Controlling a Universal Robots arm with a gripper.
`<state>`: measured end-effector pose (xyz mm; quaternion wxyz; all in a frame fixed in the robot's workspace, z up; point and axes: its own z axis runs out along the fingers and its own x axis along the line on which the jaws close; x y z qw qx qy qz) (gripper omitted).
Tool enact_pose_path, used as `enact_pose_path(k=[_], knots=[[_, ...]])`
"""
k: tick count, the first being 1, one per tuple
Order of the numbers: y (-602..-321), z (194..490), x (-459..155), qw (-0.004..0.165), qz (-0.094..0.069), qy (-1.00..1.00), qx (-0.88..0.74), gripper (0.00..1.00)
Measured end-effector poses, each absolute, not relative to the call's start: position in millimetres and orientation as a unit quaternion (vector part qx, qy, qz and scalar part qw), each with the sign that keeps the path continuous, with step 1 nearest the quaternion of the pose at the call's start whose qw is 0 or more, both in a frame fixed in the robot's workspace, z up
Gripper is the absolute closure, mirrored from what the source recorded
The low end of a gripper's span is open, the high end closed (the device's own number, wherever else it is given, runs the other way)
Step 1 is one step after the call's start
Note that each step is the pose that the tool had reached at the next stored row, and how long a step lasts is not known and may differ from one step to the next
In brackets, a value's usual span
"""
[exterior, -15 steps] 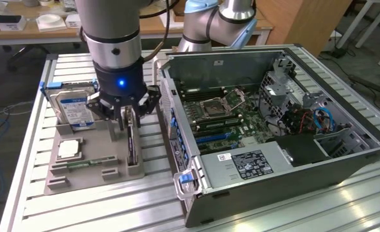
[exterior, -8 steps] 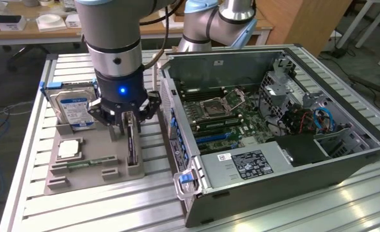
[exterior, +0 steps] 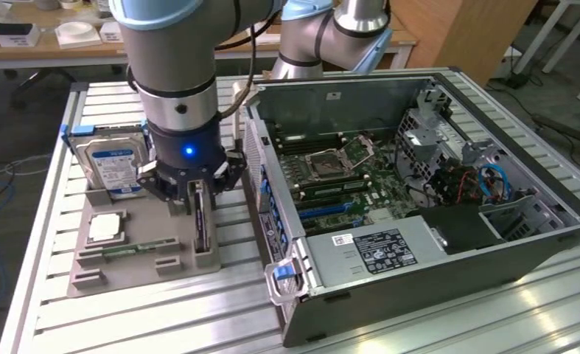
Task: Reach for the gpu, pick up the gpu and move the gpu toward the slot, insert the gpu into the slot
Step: 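Pick up the gpu and move the gpu toward the slot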
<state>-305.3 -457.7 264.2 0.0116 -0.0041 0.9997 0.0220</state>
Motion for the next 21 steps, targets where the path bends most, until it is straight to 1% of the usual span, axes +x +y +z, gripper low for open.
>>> enact_pose_path(k=[14, 21], knots=[[-459.8, 242.7, -305.2, 0.012, 0.022, 1.0, -0.004, 0.58], [-449.2, 239.4, -305.3, 0.012, 0.022, 1.0, -0.004, 0.58]])
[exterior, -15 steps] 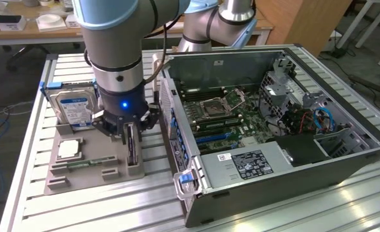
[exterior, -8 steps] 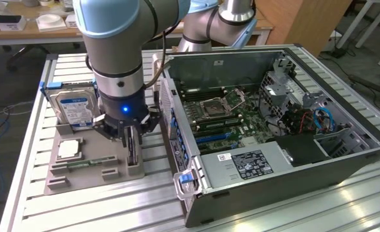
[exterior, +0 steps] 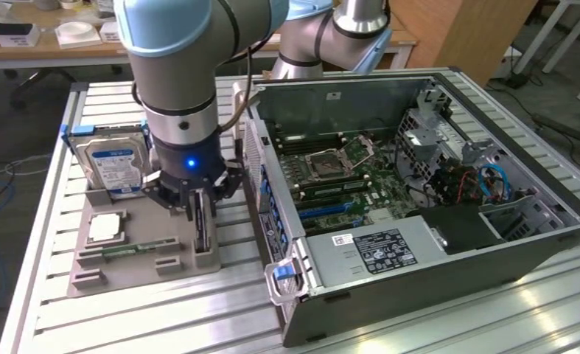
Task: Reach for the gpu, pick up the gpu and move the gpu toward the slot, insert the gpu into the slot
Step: 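Pick up the gpu and move the gpu toward the slot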
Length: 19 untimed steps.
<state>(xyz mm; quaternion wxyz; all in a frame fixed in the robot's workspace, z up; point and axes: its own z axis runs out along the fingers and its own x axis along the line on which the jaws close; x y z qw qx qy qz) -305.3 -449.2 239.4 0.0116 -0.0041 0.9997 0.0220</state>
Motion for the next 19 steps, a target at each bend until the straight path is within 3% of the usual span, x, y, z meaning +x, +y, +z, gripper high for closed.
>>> enact_pose_path(k=[19], knots=[[-442.4, 232.2, -305.4, 0.012, 0.022, 1.0, -0.004, 0.58]])
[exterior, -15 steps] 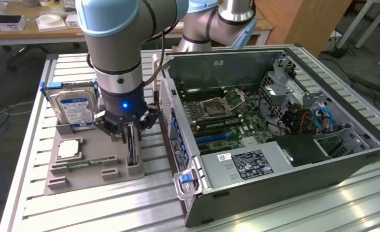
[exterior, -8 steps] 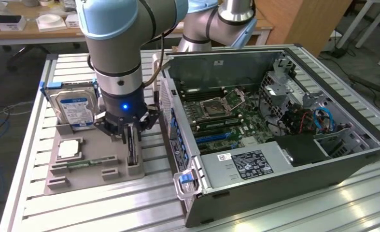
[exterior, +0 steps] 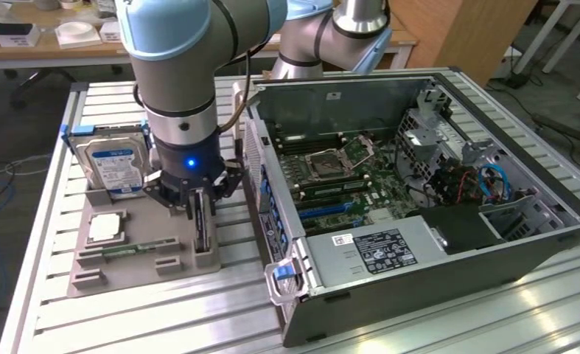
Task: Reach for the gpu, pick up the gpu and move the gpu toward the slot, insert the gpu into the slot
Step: 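Pick up the gpu and move the gpu toward the slot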
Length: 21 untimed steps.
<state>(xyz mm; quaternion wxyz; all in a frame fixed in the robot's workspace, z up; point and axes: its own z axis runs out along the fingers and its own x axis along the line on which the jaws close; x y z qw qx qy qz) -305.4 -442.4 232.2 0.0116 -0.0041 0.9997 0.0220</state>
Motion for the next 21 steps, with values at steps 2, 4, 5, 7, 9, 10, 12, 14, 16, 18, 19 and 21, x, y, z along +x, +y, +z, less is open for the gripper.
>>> enact_pose_path(k=[2, 4, 5, 7, 9, 10, 12, 14, 16, 18, 19, 21], knots=[[-442.4, 232.2, -305.4, 0.012, 0.022, 1.0, -0.004, 0.6], [-442.4, 232.2, -305.4, 0.012, 0.022, 1.0, -0.004, 0.6], [-442.4, 232.2, -305.4, 0.012, 0.022, 1.0, -0.004, 0.66], [-442.4, 232.2, -305.4, 0.012, 0.022, 1.0, -0.004, 0.73], [-442.4, 232.2, -305.4, 0.012, 0.022, 1.0, -0.004, 0.73], [-442.4, 232.2, -305.4, 0.012, 0.022, 1.0, -0.004, 0.73], [-442.4, 232.2, -305.4, 0.012, 0.022, 1.0, -0.004, 0.73], [-442.4, 232.2, -305.4, 0.012, 0.022, 1.0, -0.004, 0.73], [-442.4, 232.2, -305.4, 0.012, 0.022, 1.0, -0.004, 0.73], [-442.4, 232.2, -305.4, 0.012, 0.022, 1.0, -0.004, 0.73], [-442.4, 232.2, -305.4, 0.012, 0.022, 1.0, -0.004, 0.74], [-442.4, 232.2, -305.4, 0.012, 0.022, 1.0, -0.004, 0.74]])
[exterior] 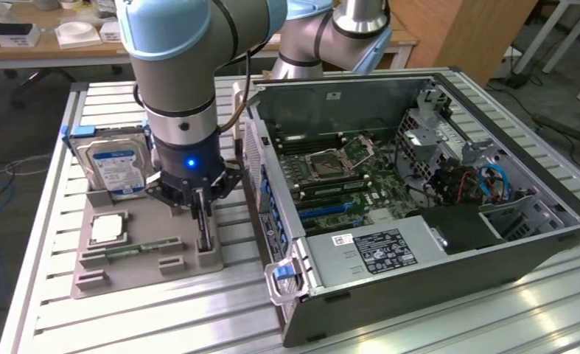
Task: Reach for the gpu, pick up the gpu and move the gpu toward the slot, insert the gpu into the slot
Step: 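Pick up the gpu and move the gpu toward the slot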
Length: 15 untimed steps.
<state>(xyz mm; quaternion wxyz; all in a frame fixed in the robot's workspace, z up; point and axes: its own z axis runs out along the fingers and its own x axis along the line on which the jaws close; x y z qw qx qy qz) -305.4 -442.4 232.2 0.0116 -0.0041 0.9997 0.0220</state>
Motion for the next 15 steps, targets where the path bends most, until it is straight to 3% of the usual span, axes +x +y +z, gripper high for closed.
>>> enact_pose_path(k=[15], knots=[[-442.3, 232.4, -305.4, 0.012, 0.025, 1.0, -0.004, 0.74]])
